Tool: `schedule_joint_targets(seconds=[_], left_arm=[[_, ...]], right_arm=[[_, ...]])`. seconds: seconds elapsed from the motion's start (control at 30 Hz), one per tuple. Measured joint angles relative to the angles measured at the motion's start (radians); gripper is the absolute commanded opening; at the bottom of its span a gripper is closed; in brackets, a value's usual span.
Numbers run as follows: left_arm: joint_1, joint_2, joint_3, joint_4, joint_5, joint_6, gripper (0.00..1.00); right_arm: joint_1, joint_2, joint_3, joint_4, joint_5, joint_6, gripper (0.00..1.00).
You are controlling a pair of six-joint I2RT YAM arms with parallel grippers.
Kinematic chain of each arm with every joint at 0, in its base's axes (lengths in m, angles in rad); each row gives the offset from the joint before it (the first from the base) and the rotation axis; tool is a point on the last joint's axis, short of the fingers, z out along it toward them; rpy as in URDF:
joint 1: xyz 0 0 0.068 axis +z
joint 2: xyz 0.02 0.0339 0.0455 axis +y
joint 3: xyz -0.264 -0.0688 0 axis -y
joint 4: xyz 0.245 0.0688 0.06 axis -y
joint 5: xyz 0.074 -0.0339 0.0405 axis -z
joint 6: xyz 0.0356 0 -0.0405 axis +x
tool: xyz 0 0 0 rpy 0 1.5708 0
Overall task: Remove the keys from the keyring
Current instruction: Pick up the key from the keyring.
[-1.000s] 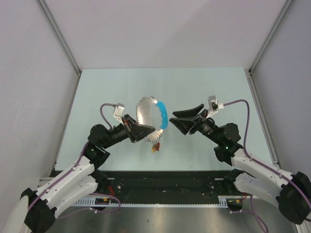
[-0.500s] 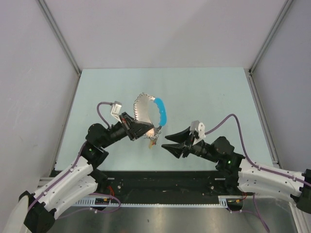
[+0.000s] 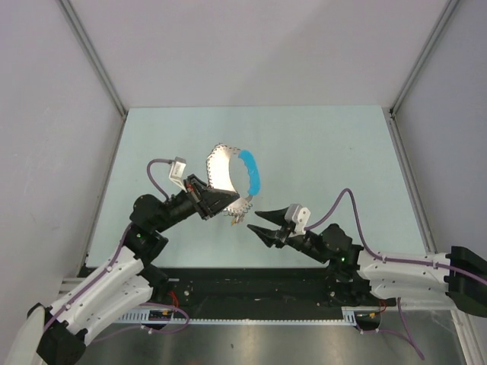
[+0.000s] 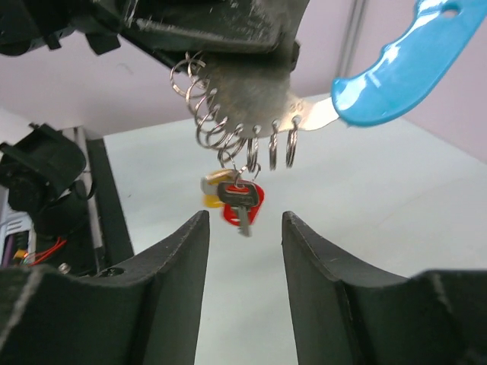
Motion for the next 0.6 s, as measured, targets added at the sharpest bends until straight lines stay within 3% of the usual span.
schedule_joint_targets(seconds=[0.6], left_arm=[[0.0,0.003,0.0,0.008,0.005,-0.022,0.0]], right_arm=[[0.002,0.176,0.007,0.174,0.057,-0.096,0.38]])
